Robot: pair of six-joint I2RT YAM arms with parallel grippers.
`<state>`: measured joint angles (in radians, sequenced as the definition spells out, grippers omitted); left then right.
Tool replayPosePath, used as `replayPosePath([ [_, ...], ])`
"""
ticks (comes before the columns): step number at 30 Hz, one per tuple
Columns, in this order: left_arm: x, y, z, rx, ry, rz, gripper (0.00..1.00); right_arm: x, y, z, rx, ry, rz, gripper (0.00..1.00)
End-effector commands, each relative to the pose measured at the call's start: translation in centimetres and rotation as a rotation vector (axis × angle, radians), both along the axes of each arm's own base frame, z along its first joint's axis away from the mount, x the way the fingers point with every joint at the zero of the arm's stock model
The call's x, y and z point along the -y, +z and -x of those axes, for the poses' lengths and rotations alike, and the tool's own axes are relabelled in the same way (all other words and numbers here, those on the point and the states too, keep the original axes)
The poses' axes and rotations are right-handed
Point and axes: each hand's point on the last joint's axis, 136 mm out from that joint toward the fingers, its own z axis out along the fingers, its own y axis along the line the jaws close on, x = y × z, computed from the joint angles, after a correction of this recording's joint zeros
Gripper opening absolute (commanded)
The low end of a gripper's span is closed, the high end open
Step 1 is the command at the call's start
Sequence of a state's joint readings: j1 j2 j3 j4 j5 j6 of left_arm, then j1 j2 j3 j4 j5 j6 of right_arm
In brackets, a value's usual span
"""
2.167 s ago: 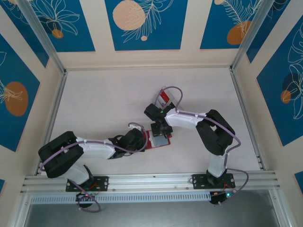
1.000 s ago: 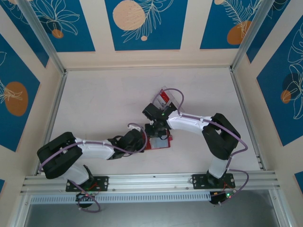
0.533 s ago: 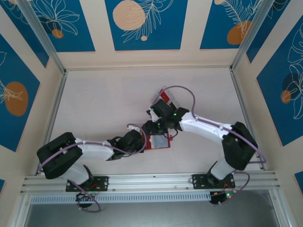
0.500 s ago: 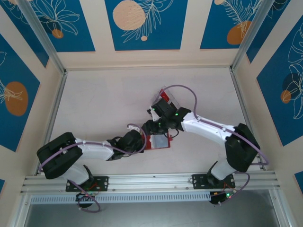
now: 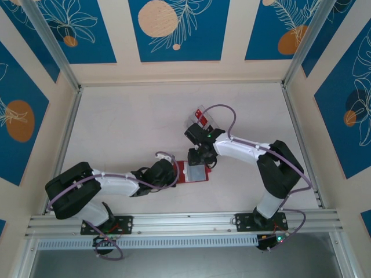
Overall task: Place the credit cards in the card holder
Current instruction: Flip over the card slot in the card holder.
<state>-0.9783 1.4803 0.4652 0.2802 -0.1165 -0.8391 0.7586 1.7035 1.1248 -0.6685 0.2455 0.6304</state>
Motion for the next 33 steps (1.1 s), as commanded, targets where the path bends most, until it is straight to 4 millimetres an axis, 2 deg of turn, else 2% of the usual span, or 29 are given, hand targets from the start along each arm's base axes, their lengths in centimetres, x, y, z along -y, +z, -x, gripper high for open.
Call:
replayPosePath([
  [1, -3.2, -4.1, 2.8, -0.120, -0.014, -0.157, 0.00, 0.4, -0.1, -1.5, 0.030, -0.017, 0.060, 0.49],
  [8, -3.2, -4.2, 2.8, -0.120, -0.014, -0.160, 0.00, 0.2, -2.6, -1.2, -0.010, -0.013, 0.105, 0.45],
  [13, -3.1, -4.1, 2.7, -0.115, -0.016, -0.163, 0.00, 0.2, -3.2, -0.5, -0.011, -0.005, 0.139, 0.35],
  [17, -3.1, -4.1, 2.7, -0.117, -0.019, -0.166, 0.00, -0.1, -2.6, -0.2, 0.013, 0.009, 0.167, 0.26],
  [19, -3.1, -4.1, 2.7, -0.117, -0.020, -0.164, 0.00, -0.3, -2.2, -0.2, 0.024, 0.018, 0.170, 0.16],
  [24, -3.1, -4.1, 2.7, -0.116, -0.021, -0.166, 0.00, -1.4, -0.7, -0.2, 0.046, 0.040, 0.145, 0.05],
  [28, -2.9, -4.3, 2.7, -0.118, -0.026, -0.167, 0.00, -3.2, 0.7, -0.1, 0.041, 0.069, 0.053, 0.04],
  [33, -2.4, -4.5, 2.7, -0.125, -0.040, -0.157, 0.00, -4.9, 0.9, -0.1, -0.018, 0.071, -0.075, 0.09],
])
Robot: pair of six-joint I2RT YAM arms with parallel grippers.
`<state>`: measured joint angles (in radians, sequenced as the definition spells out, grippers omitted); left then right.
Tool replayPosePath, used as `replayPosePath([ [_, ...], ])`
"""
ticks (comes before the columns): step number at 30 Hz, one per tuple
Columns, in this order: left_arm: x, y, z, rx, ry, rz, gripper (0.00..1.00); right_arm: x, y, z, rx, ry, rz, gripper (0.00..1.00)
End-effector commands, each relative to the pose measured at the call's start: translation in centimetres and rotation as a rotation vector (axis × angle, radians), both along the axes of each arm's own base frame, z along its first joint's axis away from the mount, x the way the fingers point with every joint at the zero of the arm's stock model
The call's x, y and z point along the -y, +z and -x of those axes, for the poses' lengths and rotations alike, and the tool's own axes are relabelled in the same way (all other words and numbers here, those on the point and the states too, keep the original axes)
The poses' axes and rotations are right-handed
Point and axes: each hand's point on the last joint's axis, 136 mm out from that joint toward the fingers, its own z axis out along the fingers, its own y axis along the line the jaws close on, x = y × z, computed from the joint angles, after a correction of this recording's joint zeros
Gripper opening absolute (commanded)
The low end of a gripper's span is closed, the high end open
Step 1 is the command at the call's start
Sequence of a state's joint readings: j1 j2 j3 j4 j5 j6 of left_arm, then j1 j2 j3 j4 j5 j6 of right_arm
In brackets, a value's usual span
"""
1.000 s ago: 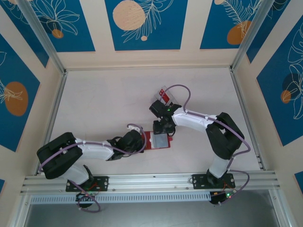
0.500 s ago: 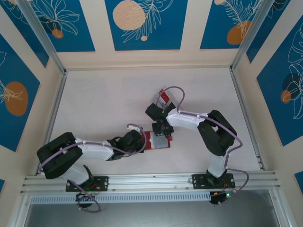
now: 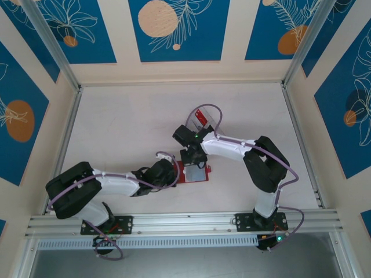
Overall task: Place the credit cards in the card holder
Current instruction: Flip over the card slot in the card holder.
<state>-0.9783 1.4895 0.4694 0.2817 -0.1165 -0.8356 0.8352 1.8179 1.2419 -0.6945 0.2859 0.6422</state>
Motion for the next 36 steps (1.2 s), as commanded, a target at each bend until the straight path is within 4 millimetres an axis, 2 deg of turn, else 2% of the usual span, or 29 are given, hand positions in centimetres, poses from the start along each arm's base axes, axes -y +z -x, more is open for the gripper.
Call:
replayPosePath([
  [1, -2.4, -4.4, 2.7, -0.123, -0.038, -0.148, 0.00, -2.2, 1.4, 0.3, -0.051, 0.017, -0.143, 0.12],
  [5, -2.4, -4.2, 2.7, -0.120, -0.039, -0.145, 0.00, -3.0, -0.2, 0.8, -0.102, 0.017, -0.181, 0.21],
  [10, -2.6, -3.8, 2.8, -0.111, -0.039, -0.139, 0.00, -3.2, -1.8, 1.0, -0.147, -0.010, -0.224, 0.21],
  [14, -2.8, -3.1, 2.9, -0.098, -0.045, -0.134, 0.06, -3.2, -2.0, 0.9, -0.164, -0.032, -0.260, 0.21],
  [18, -3.0, -2.4, 2.9, -0.083, -0.050, -0.126, 0.13, -3.3, -2.0, 0.7, -0.173, -0.052, -0.285, 0.23],
  [22, -3.1, -1.5, 3.2, -0.066, -0.069, -0.106, 0.21, -3.5, -1.7, 0.7, -0.179, -0.064, -0.314, 0.30],
  [30, -2.8, 1.6, 3.7, 0.020, -0.148, -0.078, 0.34, -3.8, -1.3, 0.9, -0.210, -0.087, -0.386, 0.35],
  [33, -3.1, 1.5, 3.8, 0.021, -0.149, -0.100, 0.34, -3.7, -1.0, 1.1, -0.222, -0.094, -0.415, 0.36],
  [36, -3.2, 0.8, 3.9, 0.006, -0.147, -0.113, 0.28, -3.3, -0.5, 1.5, -0.206, -0.095, -0.404, 0.40],
])
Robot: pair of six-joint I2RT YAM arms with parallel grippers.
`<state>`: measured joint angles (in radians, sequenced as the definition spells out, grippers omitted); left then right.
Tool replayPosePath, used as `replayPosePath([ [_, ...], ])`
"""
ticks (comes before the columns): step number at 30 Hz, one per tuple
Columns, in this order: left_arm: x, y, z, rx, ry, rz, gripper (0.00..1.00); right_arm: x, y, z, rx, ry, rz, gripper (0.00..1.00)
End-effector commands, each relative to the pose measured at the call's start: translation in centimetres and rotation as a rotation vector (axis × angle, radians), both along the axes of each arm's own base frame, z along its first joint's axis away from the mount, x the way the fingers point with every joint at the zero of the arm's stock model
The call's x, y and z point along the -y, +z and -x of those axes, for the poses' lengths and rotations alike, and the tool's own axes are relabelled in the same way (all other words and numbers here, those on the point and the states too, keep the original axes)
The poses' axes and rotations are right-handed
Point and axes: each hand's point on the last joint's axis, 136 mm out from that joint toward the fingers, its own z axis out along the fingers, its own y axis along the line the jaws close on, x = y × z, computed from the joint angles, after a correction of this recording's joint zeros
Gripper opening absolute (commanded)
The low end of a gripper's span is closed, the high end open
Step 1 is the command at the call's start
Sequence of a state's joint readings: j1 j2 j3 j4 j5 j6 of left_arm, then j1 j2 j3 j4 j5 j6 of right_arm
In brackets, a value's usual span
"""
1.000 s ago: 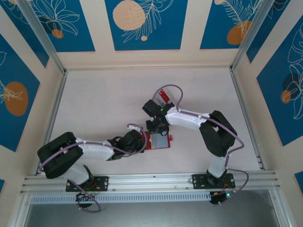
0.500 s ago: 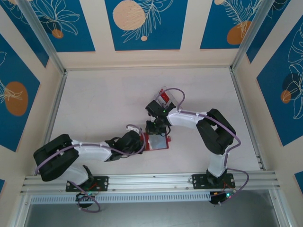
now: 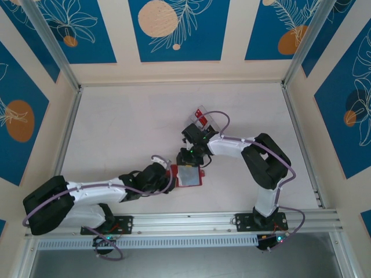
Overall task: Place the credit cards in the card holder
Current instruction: Flip over the card slot in the card holder.
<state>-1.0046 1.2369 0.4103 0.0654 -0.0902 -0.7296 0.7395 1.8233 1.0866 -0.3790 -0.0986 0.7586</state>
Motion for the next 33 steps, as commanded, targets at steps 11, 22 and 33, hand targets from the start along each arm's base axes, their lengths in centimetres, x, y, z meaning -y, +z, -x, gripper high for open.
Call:
replayPosePath([
  [11, -0.6, -4.6, 0.7, -0.080, 0.012, -0.108, 0.06, 1.2, 4.2, 2.6, 0.101, 0.068, 0.070, 0.47],
  [22, -0.9, -5.2, 0.9, -0.079, 0.025, -0.120, 0.04, 5.8, 2.4, 2.7, 0.158, 0.039, 0.348, 0.43],
  [33, -0.7, -5.0, 1.1, -0.075, 0.017, -0.121, 0.03, 5.0, -1.4, 2.6, 0.091, 0.062, 0.378, 0.44],
])
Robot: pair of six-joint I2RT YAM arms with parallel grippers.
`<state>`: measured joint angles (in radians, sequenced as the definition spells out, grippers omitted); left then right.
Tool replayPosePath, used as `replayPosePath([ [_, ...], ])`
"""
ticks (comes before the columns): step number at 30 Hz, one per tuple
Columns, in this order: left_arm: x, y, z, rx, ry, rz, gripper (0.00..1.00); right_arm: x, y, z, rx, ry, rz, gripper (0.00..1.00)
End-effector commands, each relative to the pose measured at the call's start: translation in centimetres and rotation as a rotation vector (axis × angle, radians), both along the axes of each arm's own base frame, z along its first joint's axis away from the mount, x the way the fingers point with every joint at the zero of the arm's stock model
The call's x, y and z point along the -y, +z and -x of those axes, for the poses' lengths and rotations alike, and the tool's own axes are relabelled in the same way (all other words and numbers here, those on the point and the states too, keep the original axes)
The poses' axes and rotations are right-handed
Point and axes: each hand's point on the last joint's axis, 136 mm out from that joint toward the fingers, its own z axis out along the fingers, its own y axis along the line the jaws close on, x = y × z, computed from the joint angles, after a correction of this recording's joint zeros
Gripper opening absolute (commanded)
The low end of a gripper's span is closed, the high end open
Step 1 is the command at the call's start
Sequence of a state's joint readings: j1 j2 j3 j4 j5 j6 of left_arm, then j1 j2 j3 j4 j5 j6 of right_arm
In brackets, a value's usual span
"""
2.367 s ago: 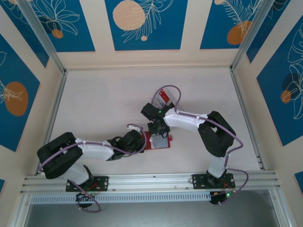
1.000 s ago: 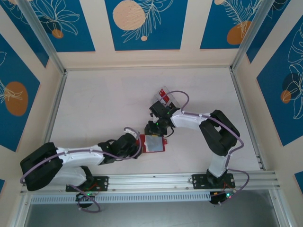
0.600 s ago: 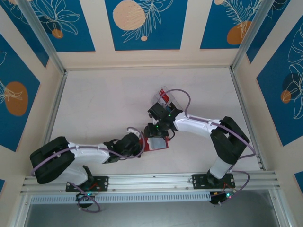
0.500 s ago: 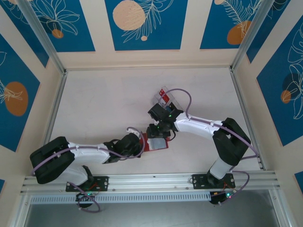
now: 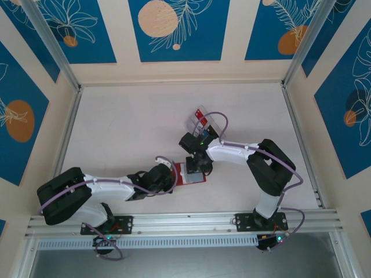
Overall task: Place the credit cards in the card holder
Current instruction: Flip over the card slot in the card holder.
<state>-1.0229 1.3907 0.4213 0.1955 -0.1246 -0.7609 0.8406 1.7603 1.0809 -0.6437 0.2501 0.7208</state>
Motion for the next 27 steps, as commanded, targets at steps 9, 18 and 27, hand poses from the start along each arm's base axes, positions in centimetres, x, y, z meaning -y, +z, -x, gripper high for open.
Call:
replayPosePath([
  [9, -1.5, -3.3, 1.9, -0.079, -0.026, -0.114, 0.03, -2.1, 0.5, 0.6, -0.003, 0.047, -0.053, 0.35],
  [18, -1.3, -3.6, 1.9, -0.085, -0.023, -0.111, 0.03, -1.4, 0.5, 0.2, 0.022, 0.046, 0.019, 0.12],
  [27, -1.2, -3.8, 2.1, -0.091, -0.027, -0.106, 0.03, -1.9, 0.9, 0.4, 0.024, 0.064, -0.018, 0.04],
])
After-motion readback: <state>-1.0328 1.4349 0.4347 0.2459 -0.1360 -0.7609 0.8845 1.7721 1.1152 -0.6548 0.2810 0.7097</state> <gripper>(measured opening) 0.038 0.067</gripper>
